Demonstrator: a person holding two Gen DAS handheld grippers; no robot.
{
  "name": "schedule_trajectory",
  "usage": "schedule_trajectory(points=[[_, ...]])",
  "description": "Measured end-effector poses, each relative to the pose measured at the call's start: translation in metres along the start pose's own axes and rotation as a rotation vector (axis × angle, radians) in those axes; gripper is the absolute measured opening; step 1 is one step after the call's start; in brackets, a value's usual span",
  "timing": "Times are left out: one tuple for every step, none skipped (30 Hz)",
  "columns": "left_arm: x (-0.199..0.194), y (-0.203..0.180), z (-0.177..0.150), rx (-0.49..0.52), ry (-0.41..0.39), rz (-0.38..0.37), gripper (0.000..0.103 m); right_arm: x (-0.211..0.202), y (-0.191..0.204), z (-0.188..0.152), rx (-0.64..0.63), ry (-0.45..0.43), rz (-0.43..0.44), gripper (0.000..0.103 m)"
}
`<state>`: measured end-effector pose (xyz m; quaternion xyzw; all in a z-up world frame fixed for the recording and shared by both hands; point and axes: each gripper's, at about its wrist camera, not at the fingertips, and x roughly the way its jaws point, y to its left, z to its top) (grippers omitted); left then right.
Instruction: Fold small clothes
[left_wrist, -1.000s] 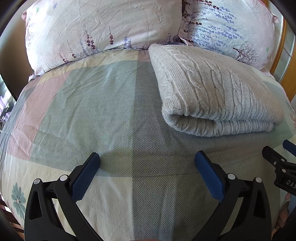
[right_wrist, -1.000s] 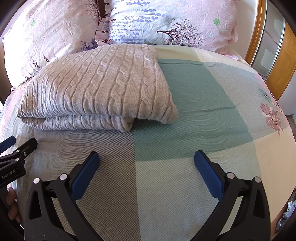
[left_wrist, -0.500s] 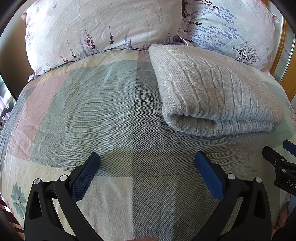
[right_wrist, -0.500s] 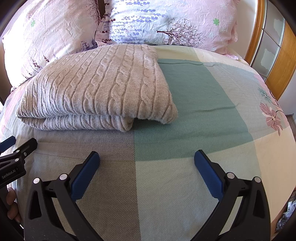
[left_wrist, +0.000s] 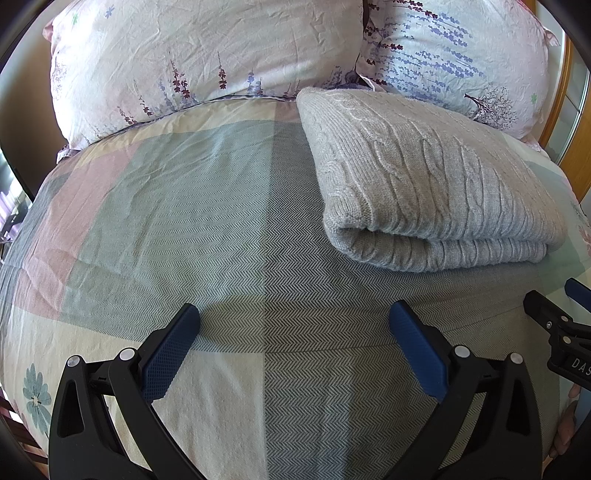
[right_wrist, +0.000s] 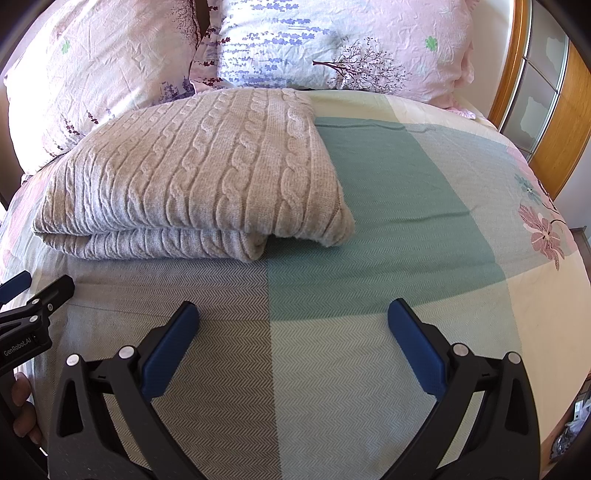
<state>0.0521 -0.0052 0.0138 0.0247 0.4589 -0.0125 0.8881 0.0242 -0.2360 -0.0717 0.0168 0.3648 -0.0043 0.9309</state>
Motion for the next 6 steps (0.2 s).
schedule_trajectory(points=[[0.0000,0.0000,0.0000,0.000,0.000,0.000,0.102,0.0002,0.0001,0.0002,0.000,0.000,0.000,0.101],[0.0000,0.0000,0.0000,0.000,0.000,0.000,0.102,0.0003,0.0001,0.0003,0.000,0.000,0.000,0.101],[0.0000,0.0000,0.0000,0.000,0.000,0.000,0.102,0.0003,0.0002,0.0003,0.000,0.000,0.000,0.101],[0.0000,0.0000,0.0001,0.000,0.000,0.000,0.102,0.0004,0.0002,0.0004,0.000,0.000,0.000,0.101],[0.0000,0.0001,0.0001,0.000,0.000,0.000,0.102,0.0005,0.0002,0.0004,0.000,0.000,0.000,0.101],[0.0000,-0.0001,-0.0001,0.000,0.000,0.000,0.102,0.0005,0.0002,0.0004,0.000,0.000,0.000,0.101]])
